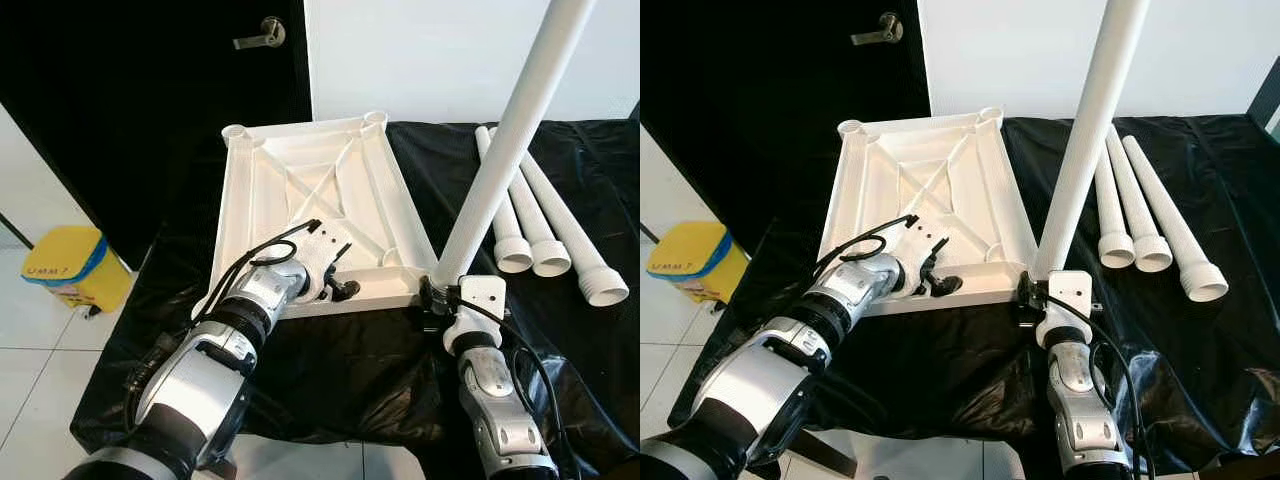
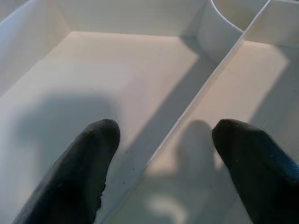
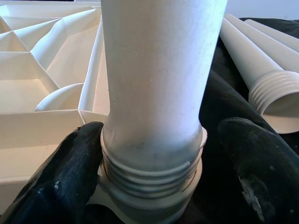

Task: Building children table

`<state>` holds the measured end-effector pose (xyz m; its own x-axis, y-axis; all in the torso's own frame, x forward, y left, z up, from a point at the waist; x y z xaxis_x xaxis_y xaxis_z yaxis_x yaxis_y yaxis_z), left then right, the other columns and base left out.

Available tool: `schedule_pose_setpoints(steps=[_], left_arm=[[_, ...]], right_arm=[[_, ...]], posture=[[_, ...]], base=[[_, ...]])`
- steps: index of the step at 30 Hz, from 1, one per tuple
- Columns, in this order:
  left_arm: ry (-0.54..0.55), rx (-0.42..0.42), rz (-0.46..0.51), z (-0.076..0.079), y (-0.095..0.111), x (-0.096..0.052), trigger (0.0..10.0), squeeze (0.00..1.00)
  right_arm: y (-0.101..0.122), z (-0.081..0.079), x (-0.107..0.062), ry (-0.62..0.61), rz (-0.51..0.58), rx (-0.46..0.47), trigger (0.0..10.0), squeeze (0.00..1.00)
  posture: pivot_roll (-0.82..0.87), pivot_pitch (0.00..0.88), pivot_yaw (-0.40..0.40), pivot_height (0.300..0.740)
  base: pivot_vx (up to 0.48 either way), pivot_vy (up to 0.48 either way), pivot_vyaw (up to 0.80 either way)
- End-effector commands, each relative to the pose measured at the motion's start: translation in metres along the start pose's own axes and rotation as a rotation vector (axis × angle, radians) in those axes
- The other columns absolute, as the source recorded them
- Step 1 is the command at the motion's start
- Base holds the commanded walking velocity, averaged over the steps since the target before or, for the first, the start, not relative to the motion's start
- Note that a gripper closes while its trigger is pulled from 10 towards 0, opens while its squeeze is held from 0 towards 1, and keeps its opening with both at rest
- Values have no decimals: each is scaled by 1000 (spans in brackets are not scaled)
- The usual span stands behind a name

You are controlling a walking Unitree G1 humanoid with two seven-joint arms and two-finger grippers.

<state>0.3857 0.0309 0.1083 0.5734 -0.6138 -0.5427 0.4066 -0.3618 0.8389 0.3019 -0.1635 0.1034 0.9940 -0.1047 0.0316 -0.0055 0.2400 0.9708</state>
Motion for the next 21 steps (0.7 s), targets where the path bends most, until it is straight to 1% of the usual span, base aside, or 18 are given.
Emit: schedule_pose_setpoints(steps=[1,2,3,4,21], left_arm=[[253,-39,-16,-23,-12,-2,4824,0],[253,-39,-16,-23,-12,-2,4824,0],[260,-47,-14,-24,-12,-1,3059,0],[266,-55,-9,-24,-11,-1,0,0],[296,-100,13,-27,-11,-1,0,0]], right_arm=[[-3,-2,-3,6,-18,-4,10000,0],[-3,-2,-3,6,-18,-4,10000,0],[-3,-3,-3,8,-17,-12,10000,0],[-2,-3,-3,10,-15,-15,10000,0],[0,-1,0,2,-15,-15,10000,0]], posture=[[-263,30,78,740],[-263,30,78,740],[-262,33,78,740],[-262,36,78,740],[-256,44,72,740]], base=[[0,0,0],[0,0,0],[0,0,0],[0,0,0],[0,0,0]])
Point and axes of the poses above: a point about 5 cm out from each wrist's last joint towards the gripper, its own x axis pointing out of the wrist towards the gripper, its own y axis along the axis of the wrist's last joint, z = x × y, the point moved 3 cm from there along x, pointing out of the wrist towards the gripper, and after that the axes turned 10 degrees about -x, right-handed, at the moved point
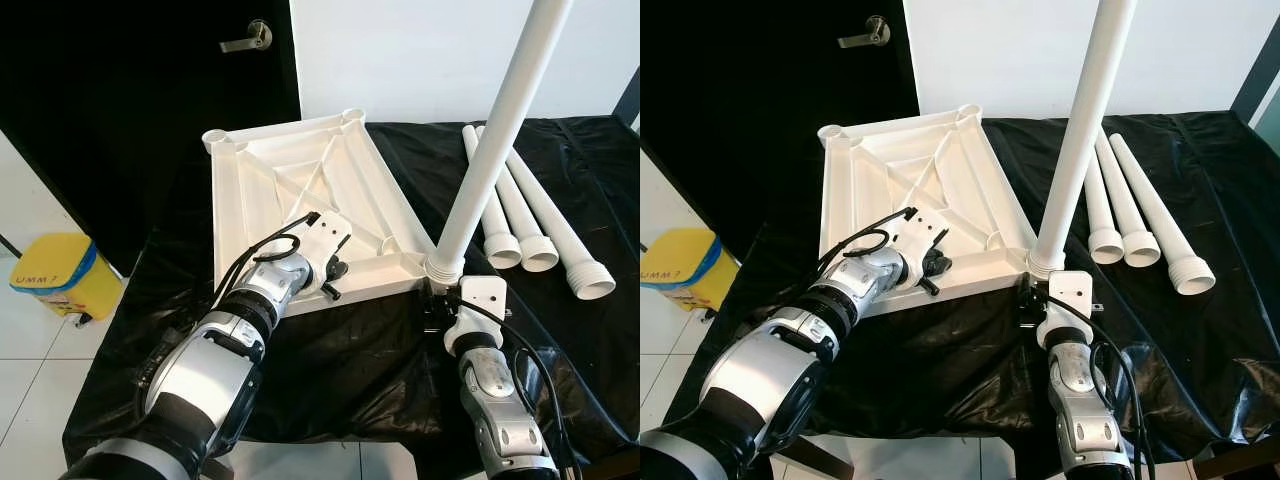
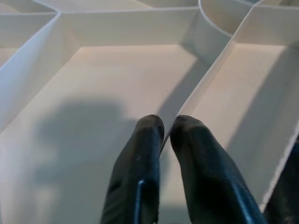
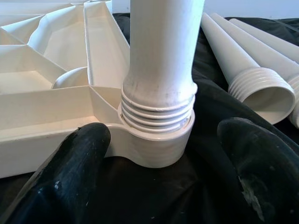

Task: Building children table

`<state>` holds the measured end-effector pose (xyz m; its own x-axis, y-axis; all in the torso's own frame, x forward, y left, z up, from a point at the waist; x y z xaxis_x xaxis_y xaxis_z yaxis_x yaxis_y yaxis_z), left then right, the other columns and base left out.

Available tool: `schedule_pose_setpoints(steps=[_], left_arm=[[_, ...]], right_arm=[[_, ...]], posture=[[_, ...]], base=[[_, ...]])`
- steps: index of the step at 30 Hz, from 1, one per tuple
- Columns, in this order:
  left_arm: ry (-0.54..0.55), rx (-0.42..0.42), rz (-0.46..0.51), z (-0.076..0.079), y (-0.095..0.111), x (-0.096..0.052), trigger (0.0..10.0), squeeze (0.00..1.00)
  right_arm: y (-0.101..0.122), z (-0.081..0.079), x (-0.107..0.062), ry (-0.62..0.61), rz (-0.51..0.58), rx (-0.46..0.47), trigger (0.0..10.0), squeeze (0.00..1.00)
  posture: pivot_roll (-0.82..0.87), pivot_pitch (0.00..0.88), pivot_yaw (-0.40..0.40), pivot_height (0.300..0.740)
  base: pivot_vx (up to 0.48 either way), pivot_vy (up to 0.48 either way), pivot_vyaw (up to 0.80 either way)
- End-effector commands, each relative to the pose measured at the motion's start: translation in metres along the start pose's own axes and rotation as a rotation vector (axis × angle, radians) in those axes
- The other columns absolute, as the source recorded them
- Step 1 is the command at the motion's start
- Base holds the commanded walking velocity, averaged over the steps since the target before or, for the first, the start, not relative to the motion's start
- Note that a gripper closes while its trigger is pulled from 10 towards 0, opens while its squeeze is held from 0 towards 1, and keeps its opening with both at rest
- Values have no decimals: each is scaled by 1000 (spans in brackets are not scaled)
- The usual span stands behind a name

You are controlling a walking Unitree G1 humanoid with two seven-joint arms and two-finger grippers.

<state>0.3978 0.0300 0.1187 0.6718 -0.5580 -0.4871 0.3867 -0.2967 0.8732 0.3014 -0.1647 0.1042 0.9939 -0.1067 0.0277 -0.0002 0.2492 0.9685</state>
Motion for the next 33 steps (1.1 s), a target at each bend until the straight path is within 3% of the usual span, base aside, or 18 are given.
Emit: schedule_pose_setpoints(steps=[1,14,15,16,17,21,22,25,27,33], left_arm=[[193,-56,-55,-21,-24,-2,0,0],[175,-83,-95,-13,-46,0,0,0],[166,-83,-91,-12,-46,0,627,0],[166,-83,-91,-12,-46,0,627,0],[143,-93,-80,-9,-43,1,10000,0],[101,-107,-53,-5,-37,1,10000,0],[84,-114,-38,-3,-33,1,10000,1000],[4,-125,24,4,-21,-2,10000,1000],[-6,-121,28,5,-21,-3,10000,1000],[-175,-104,44,32,-29,-15,10000,1000]], right_arm=[[-1,-3,1,3,-10,-4,10000,0],[-1,-4,1,7,-18,0,10000,0],[-2,-4,1,9,-18,-1,10000,0],[-2,-4,1,9,-18,-1,10000,0],[-2,-4,1,10,-19,-2,10000,0],[-2,-5,1,13,-20,-4,10000,0],[-2,-5,1,13,-20,-4,10000,0],[-4,-6,0,19,-24,-5,10000,0],[-4,-7,0,20,-25,-5,10000,0],[-5,-8,-1,26,-30,-4,10000,0]], posture=[[-256,44,72,740],[-246,53,69,740],[-243,54,66,740],[-243,54,66,740],[-242,54,64,740],[-241,54,64,740],[-241,54,64,740],[-237,52,63,740],[-236,52,63,740],[-226,52,56,740]], base=[[0,0,0],[0,0,0],[0,0,0],[0,0,0],[0,0,0],[0,0,0],[0,0,0],[0,0,0],[0,0,0],[0,0,0]])
Point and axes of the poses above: a point about 5 cm out from each wrist's last joint towards the gripper, its own x axis pointing out of the wrist towards the gripper, its own y axis along the axis of the wrist's last joint, z = x × y, the point moved 3 cm from there along x, pointing out of the wrist towards the gripper, and after that the axes turned 10 degrees about -x, right-handed, at the moved point
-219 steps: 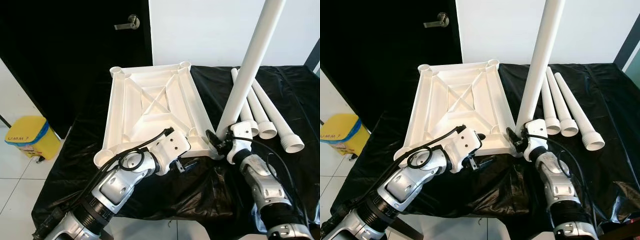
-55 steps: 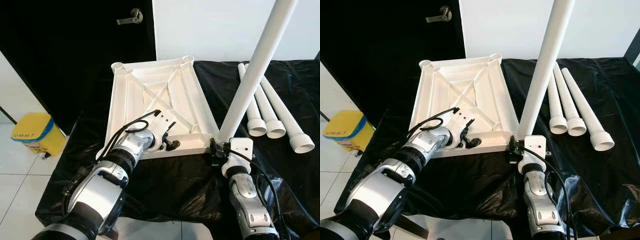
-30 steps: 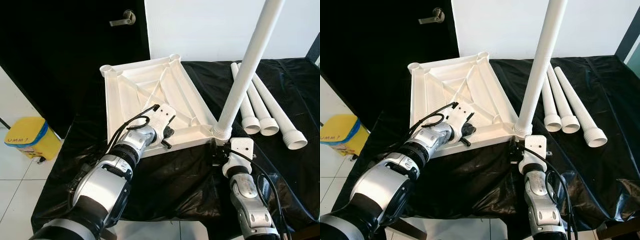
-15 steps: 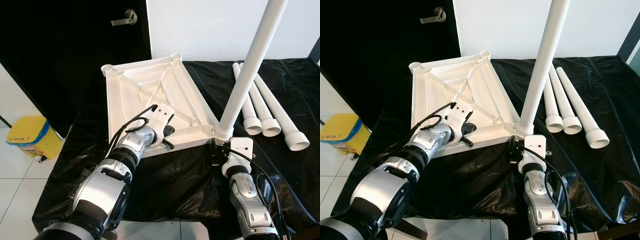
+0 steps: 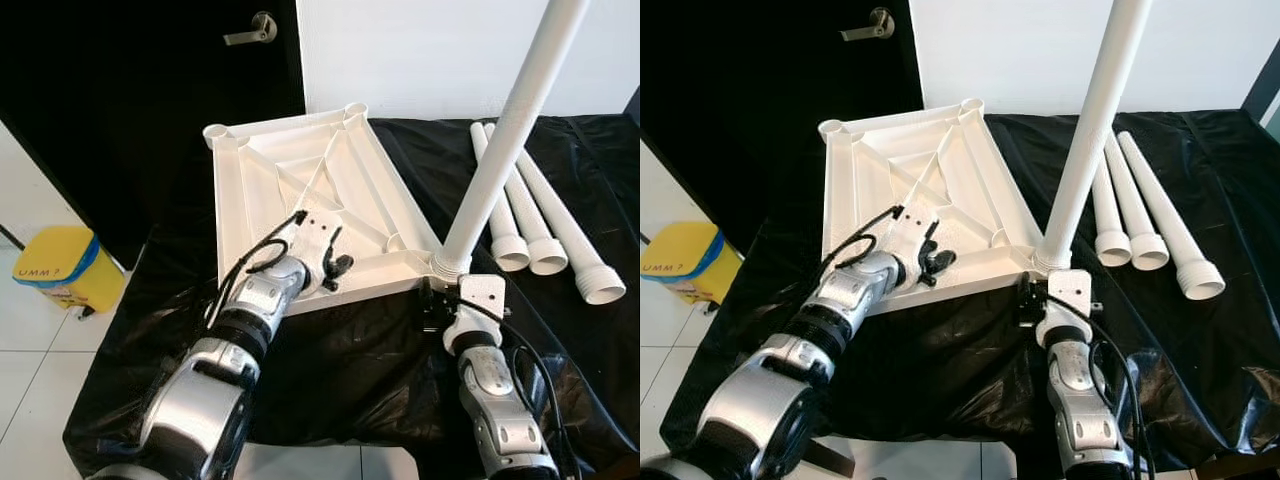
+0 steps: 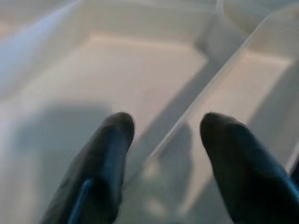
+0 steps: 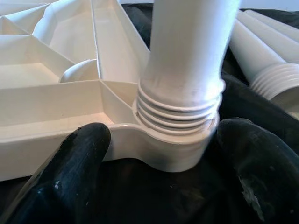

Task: Building children table

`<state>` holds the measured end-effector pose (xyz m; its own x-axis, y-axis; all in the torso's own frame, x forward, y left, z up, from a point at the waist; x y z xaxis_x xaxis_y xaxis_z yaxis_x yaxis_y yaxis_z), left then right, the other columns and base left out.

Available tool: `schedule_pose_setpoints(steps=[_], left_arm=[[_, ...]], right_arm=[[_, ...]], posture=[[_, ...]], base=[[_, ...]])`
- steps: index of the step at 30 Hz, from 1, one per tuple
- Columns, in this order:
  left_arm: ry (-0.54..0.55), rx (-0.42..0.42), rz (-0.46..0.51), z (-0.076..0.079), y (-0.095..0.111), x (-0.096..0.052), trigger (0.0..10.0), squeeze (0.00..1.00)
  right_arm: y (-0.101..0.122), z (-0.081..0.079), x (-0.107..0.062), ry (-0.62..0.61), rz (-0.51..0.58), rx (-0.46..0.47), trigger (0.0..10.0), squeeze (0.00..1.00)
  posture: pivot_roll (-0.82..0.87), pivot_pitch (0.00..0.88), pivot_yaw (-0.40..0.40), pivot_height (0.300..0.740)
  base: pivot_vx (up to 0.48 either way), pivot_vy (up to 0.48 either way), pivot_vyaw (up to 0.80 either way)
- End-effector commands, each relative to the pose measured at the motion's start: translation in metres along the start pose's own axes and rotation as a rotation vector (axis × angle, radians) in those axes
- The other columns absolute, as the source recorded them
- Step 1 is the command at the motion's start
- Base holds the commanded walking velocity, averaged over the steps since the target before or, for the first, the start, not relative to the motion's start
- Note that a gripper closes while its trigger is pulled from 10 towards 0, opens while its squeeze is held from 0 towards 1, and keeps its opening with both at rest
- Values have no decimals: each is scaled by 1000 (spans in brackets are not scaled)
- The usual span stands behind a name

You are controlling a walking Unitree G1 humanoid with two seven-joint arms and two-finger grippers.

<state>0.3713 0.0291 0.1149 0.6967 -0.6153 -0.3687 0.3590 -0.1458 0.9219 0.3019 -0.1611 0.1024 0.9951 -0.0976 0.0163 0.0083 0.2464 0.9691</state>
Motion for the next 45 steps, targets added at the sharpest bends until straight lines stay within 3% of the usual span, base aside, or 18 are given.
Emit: schedule_pose_setpoints(steps=[1,4,5,8,9,11,17,35,36,37,39,40,42,43,44,45], left_arm=[[-156,-13,-96,17,-21,-4,10000,1000],[-207,18,-81,27,-25,-11,10000,1000],[-233,36,-62,32,-26,-14,10000,835],[-250,48,-48,36,-26,-16,10000,835],[-262,58,-43,38,-27,-18,10000,0],[-273,66,-35,41,-27,-21,10000,0],[-272,195,62,51,-19,-36,10000,0],[-261,197,-11,55,-34,-46,10000,0],[-268,186,-11,56,-34,-46,10000,251],[-270,183,-9,56,-33,-46,10000,604],[-267,180,-9,56,-33,-47,10000,604],[-267,180,-9,56,-33,-47,10000,765],[-269,184,-11,57,-33,-47,10000,722],[-271,194,-15,57,-34,-47,10000,557],[-280,203,-20,58,-34,-47,10000,0],[-294,203,-22,60,-34,-48,10000,0]], right_arm=[[-5,-4,-1,15,-22,-6,10000,0],[-5,-5,-1,20,-22,-7,10000,0],[-5,-6,-1,25,-21,-8,10000,0],[-5,-6,-1,28,-21,-8,10000,0],[-4,-7,0,30,-21,-8,10000,0],[-4,-8,0,35,-21,-7,10000,0],[-5,-14,2,57,-23,-2,10000,0],[-4,-13,6,68,-20,-6,10000,0],[-4,-12,7,67,-19,-8,10000,0],[-3,-11,7,67,-18,-9,10000,0],[-3,-11,8,67,-16,-11,10000,0],[-2,-10,8,66,-14,-13,10000,0],[-1,-9,9,62,-12,-14,10000,0],[-1,-8,9,58,-10,-15,10000,0],[-1,-7,10,55,-10,-16,10000,0],[-1,-6,10,51,-9,-16,10000,0]], posture=[[-226,52,56,740],[-214,54,52,740],[-201,54,49,740],[-201,54,49,740],[-185,55,44,740],[-178,55,42,740],[-131,63,31,740],[-118,83,11,740],[-120,84,10,740],[-125,83,9,740],[-125,83,9,740],[-135,84,10,740],[-139,86,13,740],[-145,86,17,740],[-148,86,18,740],[-152,87,22,740]], base=[[0,0,0],[0,0,0],[0,0,0],[0,0,0],[0,0,0],[0,0,0],[0,0,0],[0,0,0],[0,0,0],[0,0,0],[0,0,0],[0,0,0],[0,0,0],[0,0,0],[0,0,0],[0,0,0]])
Point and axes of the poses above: a point about 5 cm out from each wrist's last joint towards the gripper, its own x axis pointing out of the wrist towards the gripper, its own y axis along the axis of the wrist's last joint, z = x × y, the point moved 3 cm from there along x, pointing out of the wrist towards the gripper, and after that the axes turned 10 degrees about -x, right-handed, at the moved point
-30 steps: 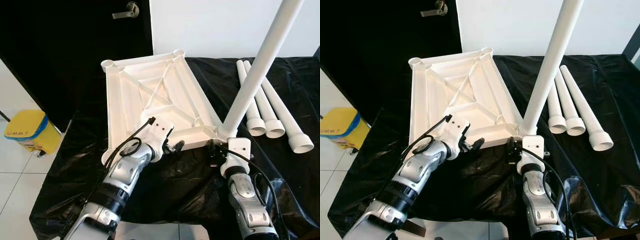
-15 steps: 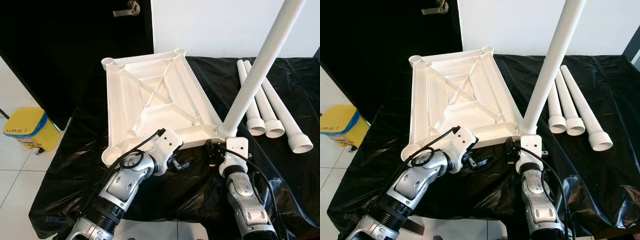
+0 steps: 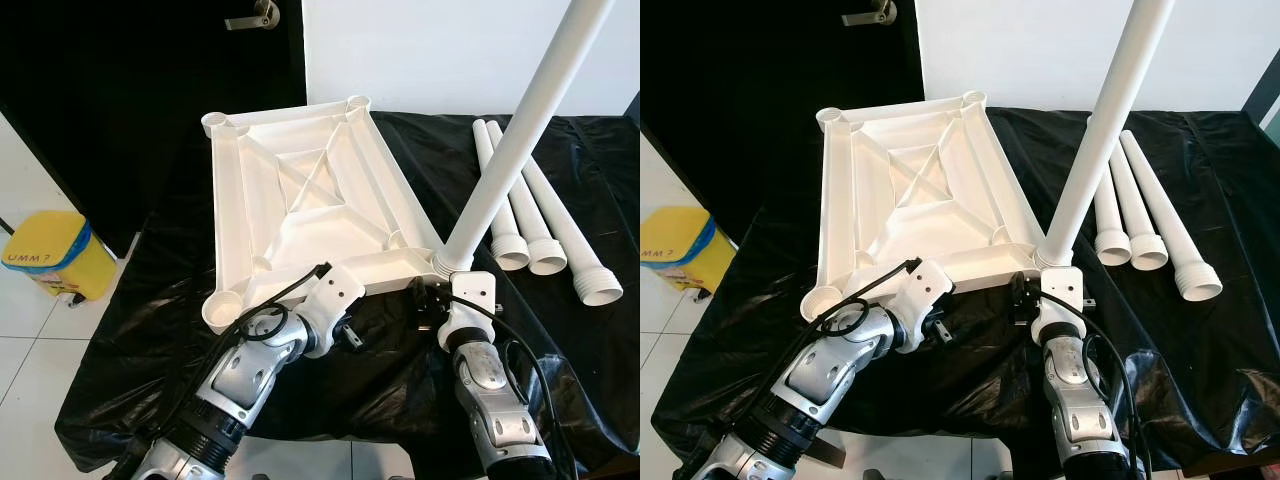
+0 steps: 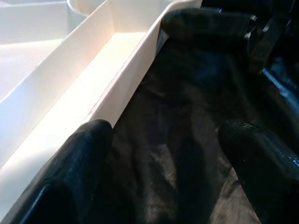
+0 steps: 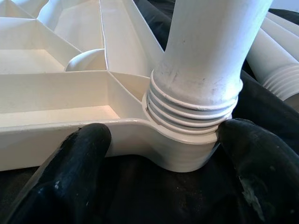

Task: Building children table

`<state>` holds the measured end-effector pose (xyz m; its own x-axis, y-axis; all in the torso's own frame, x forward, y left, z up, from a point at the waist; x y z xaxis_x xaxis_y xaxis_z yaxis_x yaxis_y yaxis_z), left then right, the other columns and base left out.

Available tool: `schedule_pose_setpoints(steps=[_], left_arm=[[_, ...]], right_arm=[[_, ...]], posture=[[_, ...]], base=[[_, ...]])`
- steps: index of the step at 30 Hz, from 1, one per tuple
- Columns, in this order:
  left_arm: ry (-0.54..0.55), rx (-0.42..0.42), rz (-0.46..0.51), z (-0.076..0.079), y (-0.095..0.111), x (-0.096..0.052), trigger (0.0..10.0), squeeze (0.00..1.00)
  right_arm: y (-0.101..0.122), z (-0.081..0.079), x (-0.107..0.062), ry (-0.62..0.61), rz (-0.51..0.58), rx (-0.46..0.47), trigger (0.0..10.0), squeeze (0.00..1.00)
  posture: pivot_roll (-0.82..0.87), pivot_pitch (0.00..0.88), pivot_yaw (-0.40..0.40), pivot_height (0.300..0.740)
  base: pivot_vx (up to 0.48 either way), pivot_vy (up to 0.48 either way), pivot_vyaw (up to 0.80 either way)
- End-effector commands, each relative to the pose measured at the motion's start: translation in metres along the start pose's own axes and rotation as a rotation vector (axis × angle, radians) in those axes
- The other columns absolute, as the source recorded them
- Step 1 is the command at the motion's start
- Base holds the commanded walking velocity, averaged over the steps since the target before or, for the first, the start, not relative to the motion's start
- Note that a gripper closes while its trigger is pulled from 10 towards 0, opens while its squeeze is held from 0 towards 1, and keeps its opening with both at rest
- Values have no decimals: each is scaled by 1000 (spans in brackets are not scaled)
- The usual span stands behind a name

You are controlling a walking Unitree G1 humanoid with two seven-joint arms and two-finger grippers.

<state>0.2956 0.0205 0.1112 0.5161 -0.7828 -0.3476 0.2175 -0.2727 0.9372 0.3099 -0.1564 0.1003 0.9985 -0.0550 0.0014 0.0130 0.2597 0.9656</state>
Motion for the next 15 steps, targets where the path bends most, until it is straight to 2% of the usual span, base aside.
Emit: schedule_pose_setpoints(steps=[1,6,11,12,15], left_arm=[[-58,7,-20,9,-3,0,10000,0],[-45,13,-34,6,-3,1,10000,0],[-86,-42,86,7,25,-1,10000,0],[-91,-38,95,6,28,-1,10000,1000],[-88,-26,103,3,32,-1,10000,1000]], right_arm=[[0,0,2,4,-6,-2,10000,0],[0,1,2,-1,-5,-2,10000,0],[0,5,2,-18,-4,-5,10000,0],[0,5,1,-19,-4,-5,10000,0],[-1,5,1,-20,-5,-5,10000,0]], posture=[[-152,87,22,740],[-161,86,27,740],[-177,87,37,740],[-178,86,38,740],[-186,85,40,740]], base=[[0,0,0],[0,0,0],[0,0,0],[0,0,0],[0,0,0]])
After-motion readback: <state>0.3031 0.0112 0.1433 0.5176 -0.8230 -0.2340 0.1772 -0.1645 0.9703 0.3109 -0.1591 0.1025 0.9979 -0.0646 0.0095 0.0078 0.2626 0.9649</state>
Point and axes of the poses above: a point about 5 cm out from each wrist's last joint towards the gripper, its own x axis pointing out of the wrist towards the gripper, its own y axis along the axis of the wrist's last joint, z = x × y, the point moved 3 cm from there along x, pointing out of the wrist towards the gripper, and after that the axes turned 10 degrees about -x, right-handed, at the moved point
